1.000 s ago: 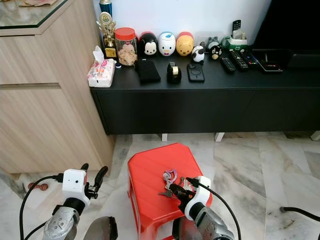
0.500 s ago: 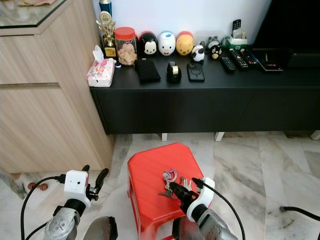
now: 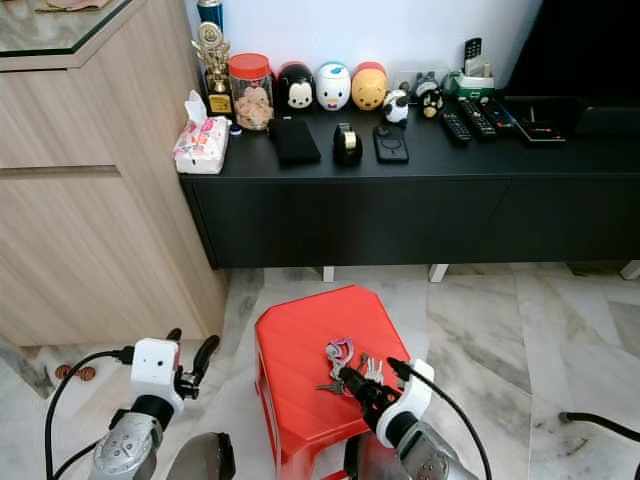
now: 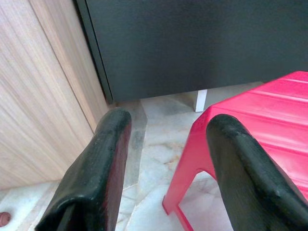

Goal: Hang keys on a hook

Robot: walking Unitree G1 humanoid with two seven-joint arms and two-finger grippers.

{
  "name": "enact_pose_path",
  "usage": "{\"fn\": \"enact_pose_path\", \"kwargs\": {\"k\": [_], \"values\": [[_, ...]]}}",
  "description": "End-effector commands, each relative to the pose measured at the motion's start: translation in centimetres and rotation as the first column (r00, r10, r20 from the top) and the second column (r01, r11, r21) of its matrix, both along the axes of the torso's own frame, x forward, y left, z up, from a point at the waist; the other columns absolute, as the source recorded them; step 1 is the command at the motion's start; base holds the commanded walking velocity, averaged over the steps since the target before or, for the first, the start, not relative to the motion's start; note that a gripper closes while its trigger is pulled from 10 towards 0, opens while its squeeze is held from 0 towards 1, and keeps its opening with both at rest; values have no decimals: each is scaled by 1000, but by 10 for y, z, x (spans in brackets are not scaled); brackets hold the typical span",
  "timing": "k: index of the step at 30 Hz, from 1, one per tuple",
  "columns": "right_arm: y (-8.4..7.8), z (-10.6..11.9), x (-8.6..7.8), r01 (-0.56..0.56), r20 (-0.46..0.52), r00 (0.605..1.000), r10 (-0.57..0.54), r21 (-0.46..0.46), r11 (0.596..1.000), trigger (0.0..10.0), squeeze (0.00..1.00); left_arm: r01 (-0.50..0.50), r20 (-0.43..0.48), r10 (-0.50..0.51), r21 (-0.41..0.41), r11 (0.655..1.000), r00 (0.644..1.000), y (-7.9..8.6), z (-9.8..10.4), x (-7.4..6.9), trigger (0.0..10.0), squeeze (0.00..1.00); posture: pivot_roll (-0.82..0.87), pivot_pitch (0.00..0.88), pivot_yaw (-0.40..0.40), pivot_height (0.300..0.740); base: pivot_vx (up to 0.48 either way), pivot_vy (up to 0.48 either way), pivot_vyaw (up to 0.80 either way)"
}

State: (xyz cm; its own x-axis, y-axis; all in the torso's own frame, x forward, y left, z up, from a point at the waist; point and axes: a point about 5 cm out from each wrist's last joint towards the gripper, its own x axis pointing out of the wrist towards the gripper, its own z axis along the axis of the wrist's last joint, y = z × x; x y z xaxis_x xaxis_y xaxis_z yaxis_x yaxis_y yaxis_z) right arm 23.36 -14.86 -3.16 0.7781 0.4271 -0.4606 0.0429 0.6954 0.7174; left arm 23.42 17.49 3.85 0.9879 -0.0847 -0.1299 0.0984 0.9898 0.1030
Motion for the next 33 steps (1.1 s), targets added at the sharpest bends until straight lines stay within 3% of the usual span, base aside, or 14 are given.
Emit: {"fn": "enact_pose_path", "kwargs": {"k": [1,33], "values": [[-2,1,3,10,-6,1000,-10,-10,1000,10000,0,-5,-1,5,0,1000,1000,0,-2,-1,10000,0,-28,40,-56,618,0,0,0],[6,-9,10,33,-97,995,-33,1,999,10000,0,-10,-3,10,3,1000,1000,2,-5,-5,10000,0,-13,55,-56,618,0,0,0]]}}
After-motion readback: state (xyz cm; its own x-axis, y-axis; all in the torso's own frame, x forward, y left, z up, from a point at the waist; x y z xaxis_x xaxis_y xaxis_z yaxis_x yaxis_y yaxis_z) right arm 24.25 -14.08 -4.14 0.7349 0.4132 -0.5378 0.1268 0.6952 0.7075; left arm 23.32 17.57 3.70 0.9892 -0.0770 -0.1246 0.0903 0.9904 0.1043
